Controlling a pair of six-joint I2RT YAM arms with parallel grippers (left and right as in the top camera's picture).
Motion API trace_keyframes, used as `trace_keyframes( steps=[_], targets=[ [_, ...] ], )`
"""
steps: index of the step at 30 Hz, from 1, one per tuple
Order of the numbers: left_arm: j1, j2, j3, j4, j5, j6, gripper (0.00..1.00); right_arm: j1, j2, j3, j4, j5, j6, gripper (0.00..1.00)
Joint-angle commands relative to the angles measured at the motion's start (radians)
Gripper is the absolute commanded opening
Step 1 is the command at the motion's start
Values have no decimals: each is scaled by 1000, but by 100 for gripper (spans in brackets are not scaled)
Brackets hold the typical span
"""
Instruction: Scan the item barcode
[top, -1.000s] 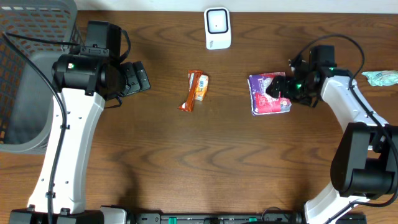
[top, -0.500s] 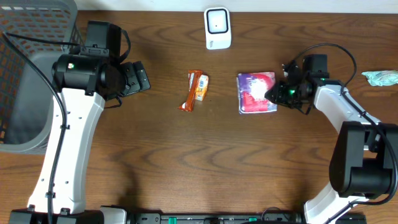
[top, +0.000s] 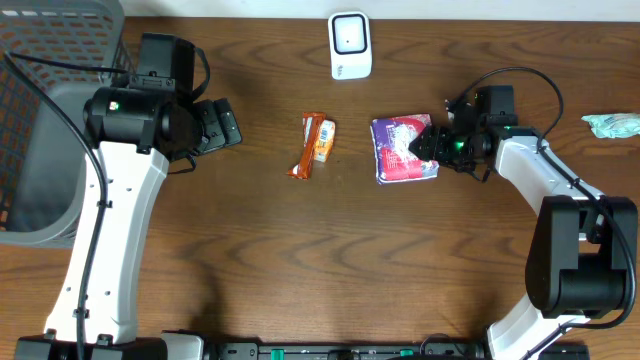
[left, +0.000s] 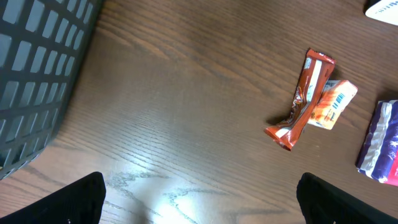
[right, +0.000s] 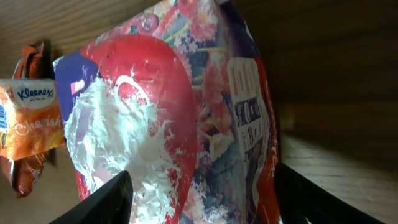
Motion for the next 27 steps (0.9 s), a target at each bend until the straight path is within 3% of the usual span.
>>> trace_keyframes(
  steps=[1, 4, 8, 15, 24, 27],
  targets=[
    [3, -9, 0, -3, -10, 5, 98, 2, 0, -5, 12, 0, -6, 69],
    [3, -9, 0, -3, -10, 5, 98, 3, 35, -5, 21, -37, -6, 68],
    [3, -9, 0, -3, -10, 5, 98, 3, 100, -6, 47, -105, -6, 55],
    [3, -9, 0, -3, -10, 5, 98, 2, 122, -1, 95, -212, 23, 1],
    [3, -9, 0, -3, -10, 5, 98, 2, 68, 138, 173, -351, 247, 1],
    [3, -9, 0, -3, -10, 5, 98, 11, 68, 180, 279, -346, 360, 1]
  ],
)
